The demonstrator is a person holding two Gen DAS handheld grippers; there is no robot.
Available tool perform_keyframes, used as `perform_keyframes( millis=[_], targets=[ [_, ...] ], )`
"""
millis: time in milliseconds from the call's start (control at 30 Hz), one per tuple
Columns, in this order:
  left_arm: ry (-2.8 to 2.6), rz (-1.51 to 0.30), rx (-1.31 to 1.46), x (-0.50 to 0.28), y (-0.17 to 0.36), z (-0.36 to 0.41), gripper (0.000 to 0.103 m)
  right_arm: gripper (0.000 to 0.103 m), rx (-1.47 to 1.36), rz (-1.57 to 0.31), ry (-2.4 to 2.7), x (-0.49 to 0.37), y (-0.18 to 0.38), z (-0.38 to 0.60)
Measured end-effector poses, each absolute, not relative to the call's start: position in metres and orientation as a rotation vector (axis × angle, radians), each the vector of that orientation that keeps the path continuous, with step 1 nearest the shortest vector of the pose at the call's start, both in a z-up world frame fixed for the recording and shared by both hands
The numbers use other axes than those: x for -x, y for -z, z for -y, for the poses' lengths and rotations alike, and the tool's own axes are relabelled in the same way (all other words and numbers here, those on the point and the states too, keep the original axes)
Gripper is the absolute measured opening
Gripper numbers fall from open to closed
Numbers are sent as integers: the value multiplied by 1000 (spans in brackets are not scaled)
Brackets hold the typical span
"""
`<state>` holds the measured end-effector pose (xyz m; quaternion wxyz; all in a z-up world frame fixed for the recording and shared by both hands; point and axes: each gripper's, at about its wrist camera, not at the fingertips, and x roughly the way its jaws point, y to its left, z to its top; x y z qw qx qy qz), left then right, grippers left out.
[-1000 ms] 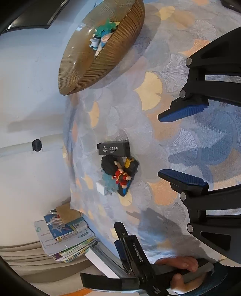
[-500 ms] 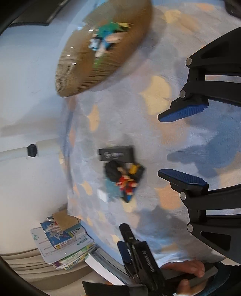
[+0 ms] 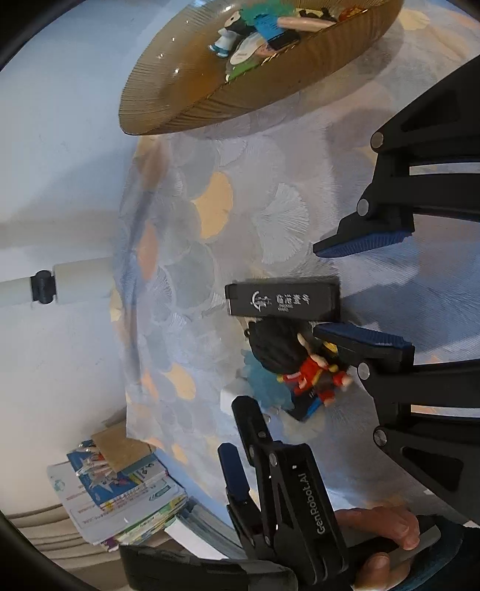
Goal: Organize rigid objects
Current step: 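Grasp the white charger plug with the left tool while the right tool grasps the black USB stick, then lift and carry the charger plug and USB stick over the amber bowl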
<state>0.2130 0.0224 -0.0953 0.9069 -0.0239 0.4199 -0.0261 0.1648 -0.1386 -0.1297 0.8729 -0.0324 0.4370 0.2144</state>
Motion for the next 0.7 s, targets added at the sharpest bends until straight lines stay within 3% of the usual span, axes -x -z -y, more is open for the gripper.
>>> perform_keyframes(
  millis=[467, 500, 567, 633, 700],
  targets=[
    [31, -910, 56, -233, 108, -31, 60, 33, 159, -890, -410, -182, 135, 116],
    [38, -910, 61, -235, 109, -31, 57, 32, 170, -882, -408, -182, 135, 115],
    [41, -904, 50, -235, 108, -29, 41, 24, 189, -866, -407, -179, 135, 113],
    [43, -901, 29, -235, 108, -25, 24, 24, 193, -863, -410, -177, 135, 114],
    [44, -901, 34, -231, 108, -24, 24, 24, 182, -868, -427, -174, 135, 118]
  ],
)
